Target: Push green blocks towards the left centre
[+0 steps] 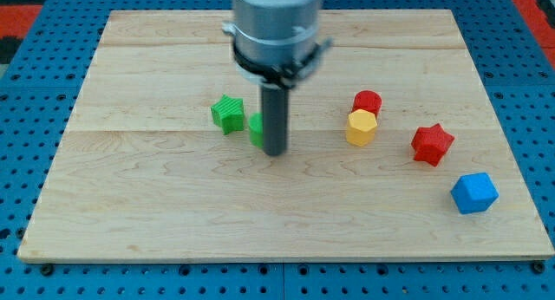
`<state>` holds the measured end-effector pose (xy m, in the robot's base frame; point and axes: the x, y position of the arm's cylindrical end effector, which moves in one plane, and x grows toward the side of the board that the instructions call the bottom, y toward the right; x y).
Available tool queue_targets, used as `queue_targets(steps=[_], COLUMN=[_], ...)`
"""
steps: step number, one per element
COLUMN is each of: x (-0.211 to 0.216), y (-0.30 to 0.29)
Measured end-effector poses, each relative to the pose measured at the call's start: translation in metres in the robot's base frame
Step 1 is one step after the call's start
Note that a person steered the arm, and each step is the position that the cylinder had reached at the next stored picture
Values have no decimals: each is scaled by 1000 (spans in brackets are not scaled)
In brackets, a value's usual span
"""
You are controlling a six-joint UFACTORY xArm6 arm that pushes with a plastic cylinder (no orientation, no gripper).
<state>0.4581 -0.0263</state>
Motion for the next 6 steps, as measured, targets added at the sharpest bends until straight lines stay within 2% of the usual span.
queue_targets(steps=[1, 2, 4, 5, 6], x=[-16, -8, -61, -51, -40], y=[-22, 17, 34, -51, -33])
